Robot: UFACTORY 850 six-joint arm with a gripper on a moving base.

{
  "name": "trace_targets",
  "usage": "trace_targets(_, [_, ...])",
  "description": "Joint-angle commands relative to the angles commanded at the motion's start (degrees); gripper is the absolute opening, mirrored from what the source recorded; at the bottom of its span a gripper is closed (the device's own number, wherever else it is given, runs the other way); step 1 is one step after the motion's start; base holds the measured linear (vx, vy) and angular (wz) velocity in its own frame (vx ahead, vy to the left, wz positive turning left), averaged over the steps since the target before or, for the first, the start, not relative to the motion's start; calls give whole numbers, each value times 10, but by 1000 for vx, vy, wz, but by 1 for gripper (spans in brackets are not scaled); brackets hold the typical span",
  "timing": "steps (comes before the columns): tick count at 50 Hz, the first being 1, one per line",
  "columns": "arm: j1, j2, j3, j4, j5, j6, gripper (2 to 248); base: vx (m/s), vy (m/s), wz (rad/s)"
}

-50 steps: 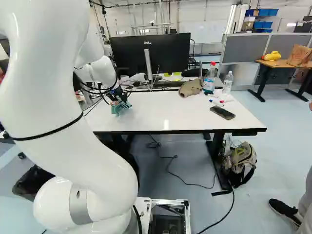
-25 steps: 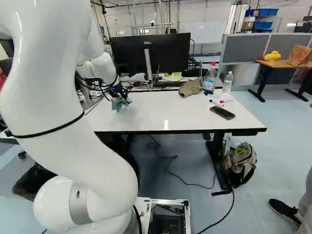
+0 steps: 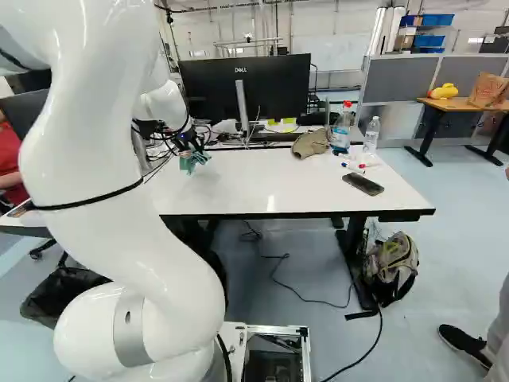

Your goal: Clean the table with the green towel

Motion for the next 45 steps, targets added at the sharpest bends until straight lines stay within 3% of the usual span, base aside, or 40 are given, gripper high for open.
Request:
trace_targets(28, [23, -75, -90, 0, 0, 0, 59, 0, 0, 0])
trace_targets(45, [27, -102, -102, 0, 0, 0, 59, 0, 0, 0])
